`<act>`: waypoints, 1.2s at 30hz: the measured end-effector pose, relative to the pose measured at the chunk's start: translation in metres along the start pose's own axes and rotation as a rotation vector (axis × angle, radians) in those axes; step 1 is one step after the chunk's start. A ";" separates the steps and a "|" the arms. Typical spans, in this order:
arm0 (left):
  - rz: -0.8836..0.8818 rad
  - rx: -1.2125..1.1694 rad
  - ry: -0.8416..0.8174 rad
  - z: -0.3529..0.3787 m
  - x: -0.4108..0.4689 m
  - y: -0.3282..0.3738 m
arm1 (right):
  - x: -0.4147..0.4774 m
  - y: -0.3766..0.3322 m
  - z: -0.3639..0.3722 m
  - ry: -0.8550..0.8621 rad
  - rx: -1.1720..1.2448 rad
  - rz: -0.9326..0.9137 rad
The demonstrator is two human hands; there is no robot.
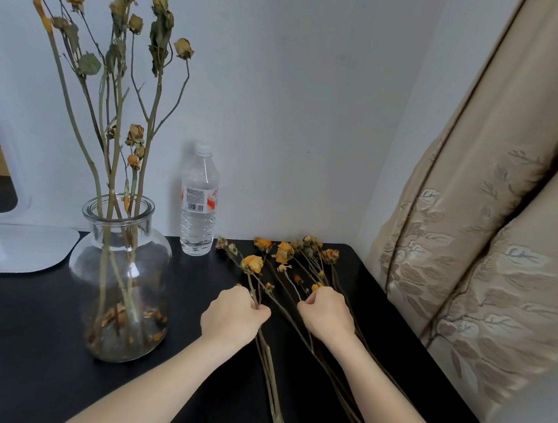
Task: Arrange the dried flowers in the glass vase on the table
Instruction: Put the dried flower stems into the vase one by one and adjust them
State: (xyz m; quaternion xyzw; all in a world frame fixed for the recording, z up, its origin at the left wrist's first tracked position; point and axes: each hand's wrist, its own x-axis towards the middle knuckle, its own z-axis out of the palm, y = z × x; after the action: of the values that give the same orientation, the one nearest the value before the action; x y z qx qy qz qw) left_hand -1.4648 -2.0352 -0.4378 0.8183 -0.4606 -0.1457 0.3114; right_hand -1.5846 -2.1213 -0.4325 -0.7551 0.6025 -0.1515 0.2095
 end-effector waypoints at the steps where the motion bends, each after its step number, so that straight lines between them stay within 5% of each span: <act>1: 0.012 -0.004 0.013 -0.002 0.000 0.001 | 0.000 0.000 -0.002 0.011 0.004 -0.010; 22: 0.052 0.061 0.062 -0.008 -0.005 0.006 | -0.012 -0.018 0.001 -0.066 0.425 -0.078; 36: 0.067 0.091 0.027 -0.005 -0.011 0.004 | -0.008 -0.008 0.004 0.024 0.354 -0.033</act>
State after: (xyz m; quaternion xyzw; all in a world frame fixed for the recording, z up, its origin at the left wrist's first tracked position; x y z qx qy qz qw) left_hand -1.4707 -2.0253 -0.4323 0.8177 -0.4896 -0.1031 0.2848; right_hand -1.5776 -2.1118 -0.4312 -0.7144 0.5562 -0.2677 0.3296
